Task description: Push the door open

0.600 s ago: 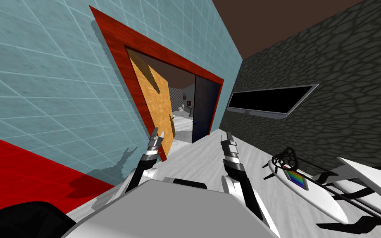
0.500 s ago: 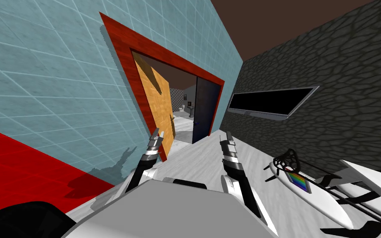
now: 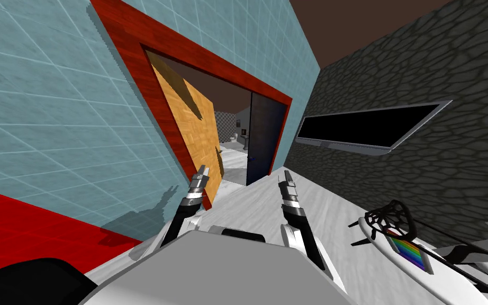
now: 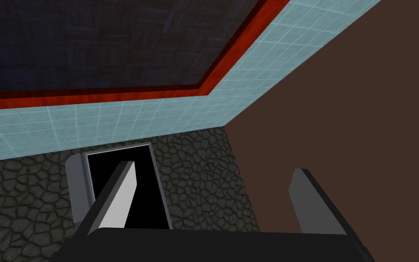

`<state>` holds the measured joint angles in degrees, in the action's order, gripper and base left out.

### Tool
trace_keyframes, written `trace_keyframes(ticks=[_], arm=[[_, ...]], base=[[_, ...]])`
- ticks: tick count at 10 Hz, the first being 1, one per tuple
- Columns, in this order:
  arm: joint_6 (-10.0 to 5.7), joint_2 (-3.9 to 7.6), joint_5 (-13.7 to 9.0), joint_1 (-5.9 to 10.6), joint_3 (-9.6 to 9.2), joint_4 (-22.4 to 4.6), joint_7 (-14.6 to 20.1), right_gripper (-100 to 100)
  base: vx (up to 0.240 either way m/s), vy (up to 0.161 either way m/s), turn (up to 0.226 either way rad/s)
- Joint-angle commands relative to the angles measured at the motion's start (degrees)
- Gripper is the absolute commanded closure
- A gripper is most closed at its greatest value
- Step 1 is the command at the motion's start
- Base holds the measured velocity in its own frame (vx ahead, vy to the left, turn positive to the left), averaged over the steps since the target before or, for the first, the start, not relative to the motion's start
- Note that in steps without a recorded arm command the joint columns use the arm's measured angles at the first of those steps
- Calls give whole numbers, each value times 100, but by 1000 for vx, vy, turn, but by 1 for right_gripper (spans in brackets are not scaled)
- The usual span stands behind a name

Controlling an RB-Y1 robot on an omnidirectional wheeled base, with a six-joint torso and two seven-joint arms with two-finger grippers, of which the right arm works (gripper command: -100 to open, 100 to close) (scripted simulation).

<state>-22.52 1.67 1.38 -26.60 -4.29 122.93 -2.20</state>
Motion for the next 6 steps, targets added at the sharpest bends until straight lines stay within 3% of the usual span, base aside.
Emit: trace_keyframes(ticks=[1, 6], arm=[[-51, 47, 2, 71, -8, -192, 13, -100], [-228, 148, 31, 290, -77, -853, 35, -100]], base=[[118, -51, 61], [103, -46, 63]])
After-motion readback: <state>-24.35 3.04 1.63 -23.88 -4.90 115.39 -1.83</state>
